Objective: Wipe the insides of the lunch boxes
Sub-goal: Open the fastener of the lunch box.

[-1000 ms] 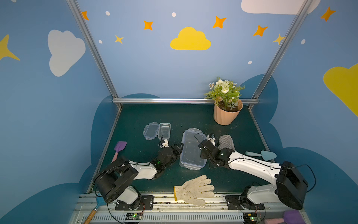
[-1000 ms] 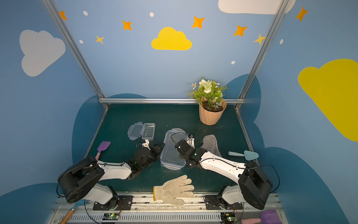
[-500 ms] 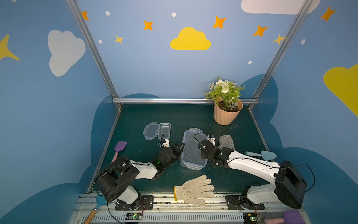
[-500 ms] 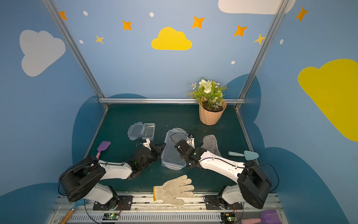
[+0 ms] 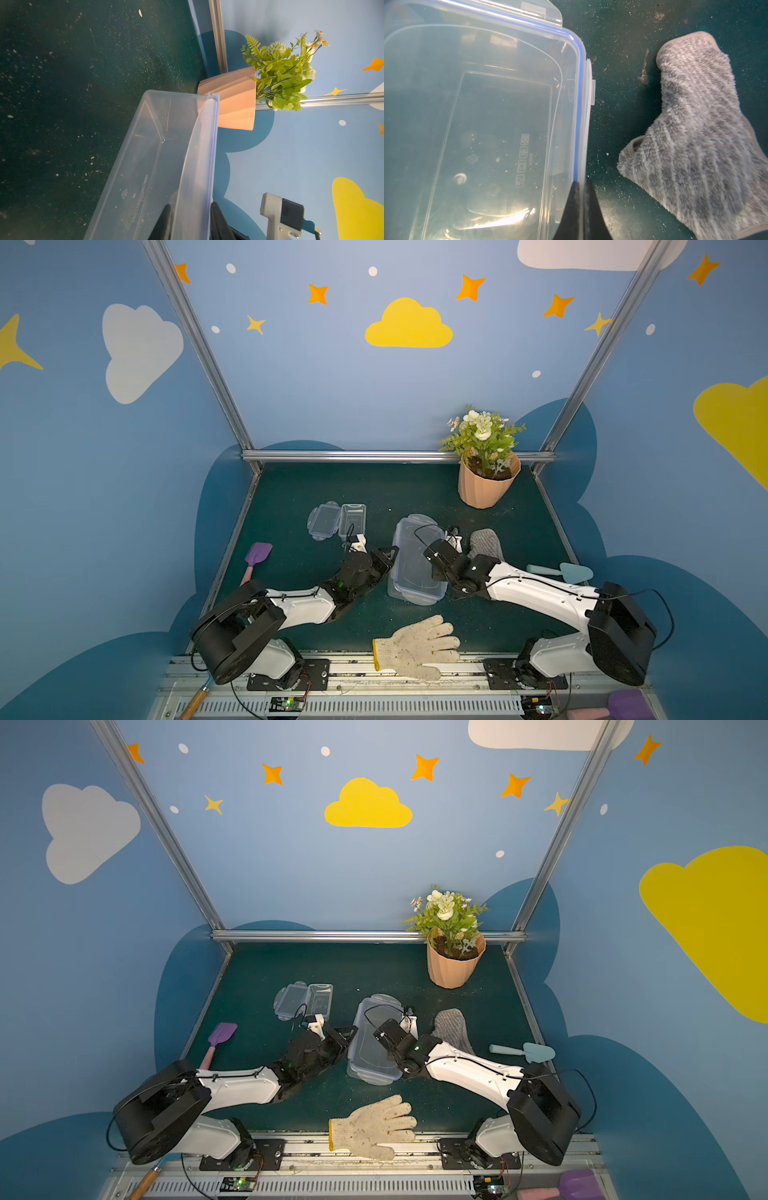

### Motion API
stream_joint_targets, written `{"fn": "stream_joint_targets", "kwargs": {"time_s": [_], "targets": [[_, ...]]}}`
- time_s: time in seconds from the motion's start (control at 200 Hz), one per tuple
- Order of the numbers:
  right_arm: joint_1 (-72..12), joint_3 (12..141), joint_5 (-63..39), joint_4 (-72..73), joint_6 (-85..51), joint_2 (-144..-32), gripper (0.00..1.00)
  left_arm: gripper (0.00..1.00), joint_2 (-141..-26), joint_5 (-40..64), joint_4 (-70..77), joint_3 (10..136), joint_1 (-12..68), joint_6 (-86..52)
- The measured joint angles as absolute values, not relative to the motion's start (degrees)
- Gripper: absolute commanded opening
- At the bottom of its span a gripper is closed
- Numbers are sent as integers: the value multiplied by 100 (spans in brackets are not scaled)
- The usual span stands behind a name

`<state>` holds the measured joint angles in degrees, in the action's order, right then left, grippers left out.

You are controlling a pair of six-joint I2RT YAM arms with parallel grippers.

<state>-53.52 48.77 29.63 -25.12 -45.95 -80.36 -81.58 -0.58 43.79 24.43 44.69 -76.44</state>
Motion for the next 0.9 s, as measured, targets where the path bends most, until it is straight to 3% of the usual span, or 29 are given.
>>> {"fn": "stream_joint_targets", "kwargs": {"time_s": [0.15,0.836,0.901], "targets": [[-5352,4897,2989,-2569,-4563,-8062,0,4,-8068,8,4219,2488,4475,-7585],[-5424,5199,2779,-2749,-4250,-8103,0,4,-7288,93,2215,2676,4370,-6928],[-5424,5221,2779,-2762,-4215,-8099,37,4,-7332,126,2143,2729,4342,-6860]]}}
